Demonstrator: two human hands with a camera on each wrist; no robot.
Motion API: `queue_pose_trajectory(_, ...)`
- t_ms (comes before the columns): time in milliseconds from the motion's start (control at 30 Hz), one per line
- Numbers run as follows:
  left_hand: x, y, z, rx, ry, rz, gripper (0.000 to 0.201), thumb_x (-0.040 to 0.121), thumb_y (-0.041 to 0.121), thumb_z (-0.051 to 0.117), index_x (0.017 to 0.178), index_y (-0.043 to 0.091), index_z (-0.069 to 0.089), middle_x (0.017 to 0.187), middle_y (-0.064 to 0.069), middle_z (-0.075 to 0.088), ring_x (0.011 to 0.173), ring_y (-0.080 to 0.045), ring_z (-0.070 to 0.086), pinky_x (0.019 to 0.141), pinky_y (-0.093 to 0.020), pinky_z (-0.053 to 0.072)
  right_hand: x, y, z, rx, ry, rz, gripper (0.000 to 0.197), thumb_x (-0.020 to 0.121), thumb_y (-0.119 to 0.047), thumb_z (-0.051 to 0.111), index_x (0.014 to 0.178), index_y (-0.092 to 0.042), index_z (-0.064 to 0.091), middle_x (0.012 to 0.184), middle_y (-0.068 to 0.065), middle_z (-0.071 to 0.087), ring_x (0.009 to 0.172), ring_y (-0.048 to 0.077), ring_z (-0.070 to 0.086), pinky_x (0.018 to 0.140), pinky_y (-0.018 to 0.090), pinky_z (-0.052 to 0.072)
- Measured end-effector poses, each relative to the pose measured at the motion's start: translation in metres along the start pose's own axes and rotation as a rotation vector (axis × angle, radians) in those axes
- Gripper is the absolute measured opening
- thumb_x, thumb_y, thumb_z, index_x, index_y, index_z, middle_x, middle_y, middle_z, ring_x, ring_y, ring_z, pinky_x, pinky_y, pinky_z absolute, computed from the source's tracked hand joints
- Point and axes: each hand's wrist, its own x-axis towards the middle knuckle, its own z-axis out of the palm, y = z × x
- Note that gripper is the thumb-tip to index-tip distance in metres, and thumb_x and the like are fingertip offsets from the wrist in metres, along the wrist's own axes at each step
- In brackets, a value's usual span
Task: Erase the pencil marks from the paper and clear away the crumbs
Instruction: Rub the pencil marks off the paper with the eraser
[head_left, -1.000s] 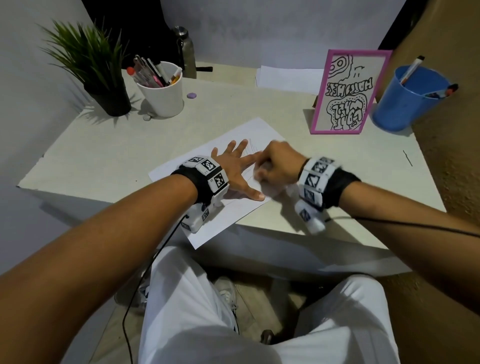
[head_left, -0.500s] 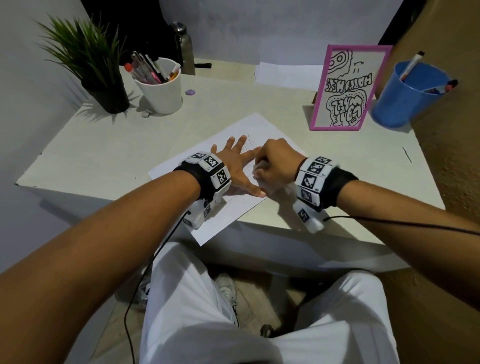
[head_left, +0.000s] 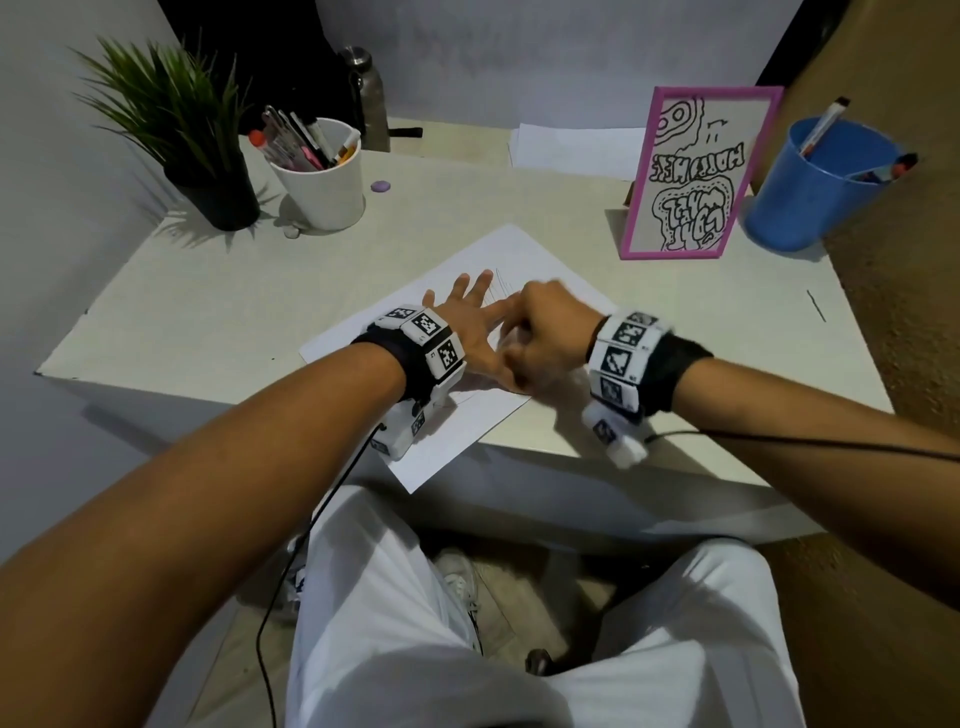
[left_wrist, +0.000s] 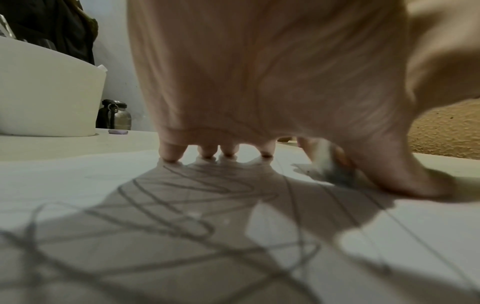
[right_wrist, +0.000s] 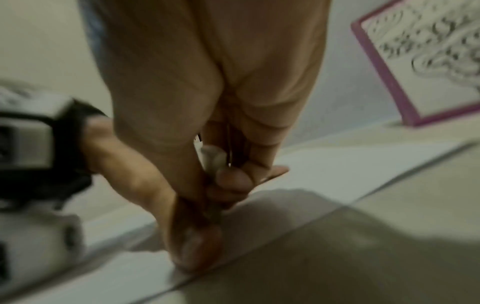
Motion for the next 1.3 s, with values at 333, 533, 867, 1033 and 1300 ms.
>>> queue_pose_trajectory(333, 0.000, 0.000, 0.003, -0.005, 0.000, -0.016, 0.137, 0.043, 0.095, 0.058, 0.148, 0.046, -0.017, 0.160, -0.001, -0.024, 0.148, -0.029, -0.018, 0.113, -0.063, -0.004, 0.004, -0.005, 0.000, 0.058, -0.021, 0.019, 0.016, 0.074, -0.023, 0.071, 0.078, -0.010, 0.077, 0.068, 0.002, 0.072, 0.062, 0.014, 0.066, 0.062, 0.029, 0.058)
queue_pose_trajectory(533, 0.000, 0.001, 0.003, -0.027, -0.006, -0.031, 0.147, 0.035, 0.100, 0.052, 0.148, 0.041, -0.020, 0.160, 0.002, -0.024, 0.148, -0.026, -0.018, 0.114, -0.060, -0.005, 0.020, -0.005, -0.001, 0.044, 0.132, 0.107, 0.012, 0.074, -0.017, 0.070, 0.073, -0.007, 0.076, 0.065, 0.006, 0.069, 0.060, 0.017, 0.065, 0.059, 0.027, 0.053)
queue_pose_trajectory(867, 0.002, -0.003, 0.004, -0.043, 0.003, -0.022, 0.144, 0.041, 0.095, 0.058, 0.150, 0.039, -0.018, 0.160, 0.003, -0.025, 0.148, -0.026, -0.020, 0.114, -0.062, -0.006, 0.007, -0.006, 0.002, 0.039, 0.011, -0.009, 0.012, 0.073, -0.019, 0.069, 0.065, -0.011, 0.073, 0.054, -0.006, 0.064, 0.049, 0.005, 0.059, 0.054, 0.026, 0.050)
queue_pose_trajectory(1033, 0.001, 0.000, 0.003, -0.049, -0.025, -0.036, 0.149, 0.032, 0.101, 0.049, 0.149, 0.041, -0.020, 0.159, 0.005, -0.028, 0.147, -0.025, -0.021, 0.113, -0.060, -0.007, 0.023, 0.012, -0.010, 0.102, 0.207, 0.139, 0.013, 0.071, -0.023, 0.077, 0.074, -0.010, 0.078, 0.067, -0.001, 0.071, 0.061, 0.014, 0.065, 0.059, 0.023, 0.052)
queue_pose_trajectory(1300, 0.002, 0.000, 0.004, -0.042, -0.018, -0.037, 0.149, 0.032, 0.102, 0.047, 0.149, 0.040, -0.020, 0.158, 0.005, -0.028, 0.147, -0.025, -0.021, 0.114, -0.060, -0.007, 0.017, 0.018, -0.013, 0.105, 0.216, 0.135, 0.013, 0.075, -0.018, 0.076, 0.080, -0.007, 0.080, 0.076, 0.005, 0.076, 0.069, 0.014, 0.070, 0.061, 0.025, 0.053)
